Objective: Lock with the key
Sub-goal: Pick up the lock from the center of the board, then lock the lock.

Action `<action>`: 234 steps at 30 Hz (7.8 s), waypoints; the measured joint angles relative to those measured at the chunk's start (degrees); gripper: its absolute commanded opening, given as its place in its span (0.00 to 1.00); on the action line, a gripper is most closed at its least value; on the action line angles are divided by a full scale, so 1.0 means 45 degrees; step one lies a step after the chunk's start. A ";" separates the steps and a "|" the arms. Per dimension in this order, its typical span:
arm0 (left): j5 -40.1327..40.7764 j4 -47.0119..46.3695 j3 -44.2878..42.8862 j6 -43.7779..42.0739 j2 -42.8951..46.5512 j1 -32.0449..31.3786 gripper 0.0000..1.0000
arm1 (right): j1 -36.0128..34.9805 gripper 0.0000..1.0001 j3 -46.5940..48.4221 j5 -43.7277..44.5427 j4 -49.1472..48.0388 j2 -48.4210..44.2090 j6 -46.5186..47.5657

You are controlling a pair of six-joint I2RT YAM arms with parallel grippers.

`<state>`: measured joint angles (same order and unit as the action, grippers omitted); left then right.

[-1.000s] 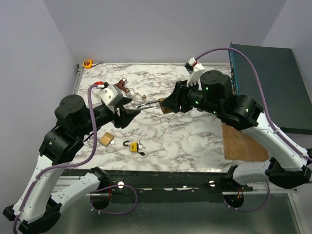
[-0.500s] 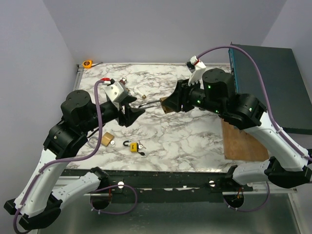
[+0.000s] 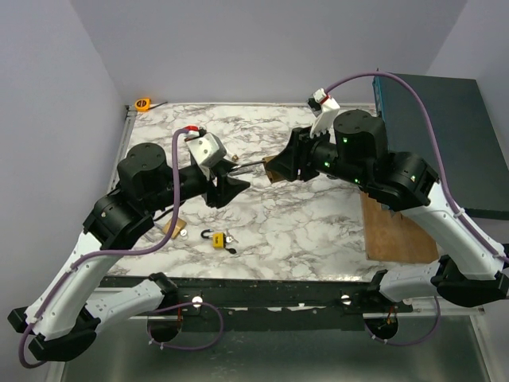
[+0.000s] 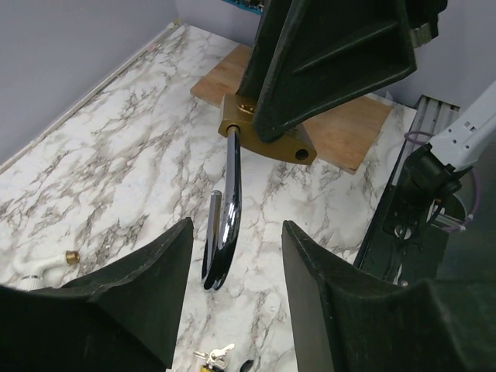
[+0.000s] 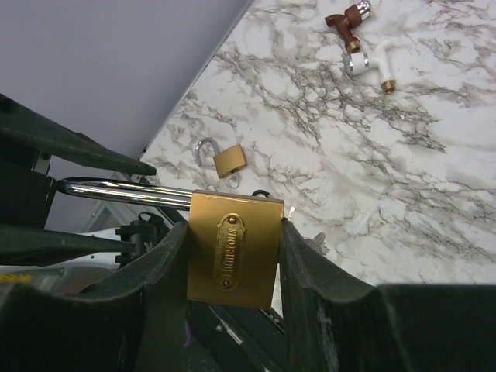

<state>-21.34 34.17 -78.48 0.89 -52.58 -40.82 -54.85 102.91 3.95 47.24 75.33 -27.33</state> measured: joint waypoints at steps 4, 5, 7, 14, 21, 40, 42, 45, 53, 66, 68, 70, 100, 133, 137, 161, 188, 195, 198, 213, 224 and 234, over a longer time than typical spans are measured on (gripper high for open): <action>0.0083 -0.0170 -0.0141 0.0107 -0.0010 -0.0209 0.43 | 0.0000 0.01 0.0005 0.0165 0.0146 0.0000 0.0000; 0.0097 -0.0223 -0.0165 0.0151 0.0005 -0.0214 0.42 | 0.0000 0.01 0.0005 0.0219 0.0189 0.0000 0.0005; 0.0165 -0.0296 -0.0180 0.0209 0.0005 -0.0214 0.41 | 0.0000 0.01 0.0005 0.0291 0.0228 0.0000 0.0005; 0.0233 -0.0330 -0.0204 0.0282 -0.0010 -0.0296 0.27 | 0.0000 0.01 0.0005 0.0398 0.0427 -0.0005 0.0000; 0.0272 -0.0325 -0.0204 0.0335 -0.0092 -0.0350 0.24 | 0.0000 0.01 0.0005 0.0500 0.0491 -0.0005 0.0000; 0.0646 -0.0277 -0.0209 0.0631 -0.0335 -0.0539 0.00 | 0.0000 0.01 0.0010 0.0568 0.0476 -0.0005 0.0000; 0.0709 -0.0267 -0.0204 0.0743 -0.0345 -0.0539 0.00 | 0.0000 0.01 0.0010 0.0583 0.0476 -0.0010 -0.0005; 0.0835 -0.0277 -0.0209 0.1039 -0.0316 -0.0544 0.00 | 0.0000 0.14 -0.0126 0.0607 0.0287 -0.0087 0.0005; 0.1020 0.0296 -0.0879 0.1783 -0.0005 -0.0617 0.00 | -0.0092 0.78 -0.1831 0.0287 -0.1933 -0.1370 0.0112; -0.0758 0.1292 -0.3823 0.2322 0.1015 -0.0568 0.00 | -0.0039 0.93 -0.4702 -0.3395 -0.7028 -0.4459 0.1336; -0.1059 0.1277 -0.4163 0.2521 0.1132 -0.0568 0.00 | -0.0039 0.93 -0.4580 -0.4109 -0.7572 -0.4294 0.1540; -0.1370 0.1146 -0.4381 0.2875 0.1219 -0.0568 0.00 | -0.0039 0.92 -0.4323 -0.4809 -0.8043 -0.3968 0.1661; -0.1345 -0.0704 -0.4075 0.5445 0.0835 -0.0568 0.00 | -0.0039 0.64 -0.6028 -0.8199 -1.3818 -0.2637 -0.1103; -0.0738 -0.1141 -0.3347 0.5683 0.1005 -0.0568 0.00 | -0.0408 0.48 -0.6441 -0.7966 -1.5115 -0.2157 -0.1899; -0.0690 -0.1258 -0.3196 0.5727 0.1083 -0.0568 0.00 | -0.0408 0.43 -0.6533 -0.7732 -1.4940 -0.2161 -0.1753; -0.0345 -0.2297 -0.2477 0.6450 0.1365 -0.0568 0.00 | -0.0491 0.01 -0.6645 -0.7849 -1.5101 -0.2195 -0.1933; -0.2336 0.1613 -0.1253 0.4770 0.1802 -0.0602 0.33 | -0.0607 0.01 -0.6970 -0.6834 -0.8058 -0.4760 -0.0248; -0.2667 0.1462 -0.0588 0.5047 0.1870 -0.0597 0.22 | -0.0607 0.01 -0.7004 -0.6839 -0.7708 -0.4750 -0.0243; -0.2832 0.1379 -0.0495 0.5129 0.1914 -0.0588 0.13 | -0.0607 0.01 -0.7004 -0.6897 -0.7660 -0.4779 -0.0238; -0.4571 -0.0155 -0.0146 0.6795 0.2176 -0.0539 0.00 | -0.0636 0.01 -0.6965 -0.8121 -0.8199 -0.4945 -0.0267; -0.4794 -0.0826 -0.0146 0.7664 0.2365 -0.0534 0.00 | -0.0627 0.01 -0.6965 -0.8859 -0.9432 -0.4571 -0.0607; -0.4775 -0.1428 0.0209 0.7839 0.2458 -0.0529 0.00 | -0.0578 0.01 -0.6902 -0.8932 -0.9612 -0.4425 -0.0627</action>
<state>-42.83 27.75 -77.54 36.16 -41.52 -43.20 -57.45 71.85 -36.25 3.99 55.42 -30.15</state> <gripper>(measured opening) 0.032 0.197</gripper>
